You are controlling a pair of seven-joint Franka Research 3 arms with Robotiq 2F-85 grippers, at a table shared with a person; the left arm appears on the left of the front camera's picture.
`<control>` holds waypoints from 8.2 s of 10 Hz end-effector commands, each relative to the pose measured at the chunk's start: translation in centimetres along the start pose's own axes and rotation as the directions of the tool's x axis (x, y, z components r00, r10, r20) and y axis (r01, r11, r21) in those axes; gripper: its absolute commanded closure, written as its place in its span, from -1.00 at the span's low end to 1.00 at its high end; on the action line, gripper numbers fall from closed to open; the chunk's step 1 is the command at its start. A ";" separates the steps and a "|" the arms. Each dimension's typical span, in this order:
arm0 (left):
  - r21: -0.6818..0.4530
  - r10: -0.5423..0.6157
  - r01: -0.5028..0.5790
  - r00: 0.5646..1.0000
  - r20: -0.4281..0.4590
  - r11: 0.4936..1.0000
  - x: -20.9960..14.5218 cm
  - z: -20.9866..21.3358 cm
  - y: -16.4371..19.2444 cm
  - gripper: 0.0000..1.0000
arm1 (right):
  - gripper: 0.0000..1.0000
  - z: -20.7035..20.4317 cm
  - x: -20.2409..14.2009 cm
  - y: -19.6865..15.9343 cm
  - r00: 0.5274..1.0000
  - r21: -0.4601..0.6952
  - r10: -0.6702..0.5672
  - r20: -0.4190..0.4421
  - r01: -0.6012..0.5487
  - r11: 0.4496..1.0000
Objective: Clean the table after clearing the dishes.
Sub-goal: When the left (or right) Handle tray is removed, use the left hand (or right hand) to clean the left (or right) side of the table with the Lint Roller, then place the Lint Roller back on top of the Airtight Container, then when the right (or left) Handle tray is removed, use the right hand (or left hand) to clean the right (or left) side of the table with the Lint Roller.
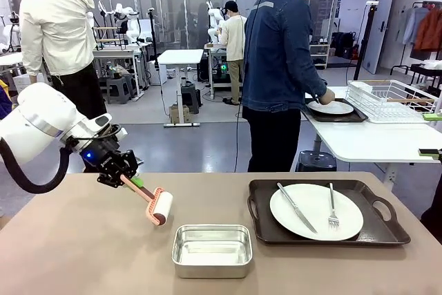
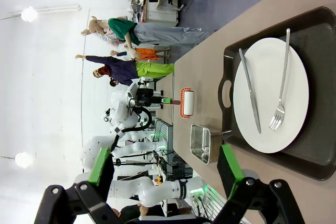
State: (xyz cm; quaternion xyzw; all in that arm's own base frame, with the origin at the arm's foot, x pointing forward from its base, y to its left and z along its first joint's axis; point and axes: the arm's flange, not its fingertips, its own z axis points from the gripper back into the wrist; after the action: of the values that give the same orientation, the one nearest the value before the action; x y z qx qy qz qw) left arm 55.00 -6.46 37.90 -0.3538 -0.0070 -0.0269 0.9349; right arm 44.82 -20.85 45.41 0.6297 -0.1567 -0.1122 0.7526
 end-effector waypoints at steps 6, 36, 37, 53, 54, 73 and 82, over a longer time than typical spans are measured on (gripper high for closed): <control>-0.034 0.011 -0.011 1.000 0.013 0.999 1.5 2.1 7.5 0.59 | -1.00 -0.2 -0.3 0.3 1.000 0.006 0.000 -0.002 0.000 1.000; 0.252 -0.461 0.545 0.826 -0.324 0.799 -1.7 17.7 -4.9 0.59 | -1.00 -0.2 -0.3 0.3 1.000 0.006 0.000 -0.002 0.000 1.000; 0.243 -0.567 0.679 0.721 -0.399 0.693 -1.4 15.9 -10.0 0.59 | -1.00 -0.2 -0.3 0.3 1.000 0.006 0.000 -0.002 0.000 1.000; -0.162 -0.748 0.987 -0.094 -0.657 0.018 -7.3 -11.4 -35.4 0.59 | -1.00 -0.2 -0.3 0.3 1.000 0.006 0.000 -0.002 0.000 1.000; -0.140 -0.751 0.989 -0.062 -0.657 0.041 -7.1 -12.0 -35.3 0.59 | -1.00 -0.2 -0.3 0.3 1.000 0.006 0.000 -0.002 0.000 1.000; -0.106 -0.748 0.982 0.048 -0.662 0.157 -3.3 -17.6 -26.2 -1.00 | -1.00 -0.2 -0.3 0.3 1.000 0.006 0.000 -0.002 0.000 1.000; -0.095 -0.745 0.980 0.067 -0.664 0.173 -2.5 -17.3 -27.6 -1.00 | -1.00 -0.2 -0.3 0.3 1.000 0.006 0.000 -0.002 0.000 1.000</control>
State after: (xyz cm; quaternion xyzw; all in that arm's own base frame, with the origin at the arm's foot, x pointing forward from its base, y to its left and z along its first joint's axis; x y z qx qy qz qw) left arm 50.94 -38.32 42.71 -0.0557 0.0577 -0.6983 0.7113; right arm 44.83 -20.82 45.41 0.6298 -0.1565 -0.1119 0.7525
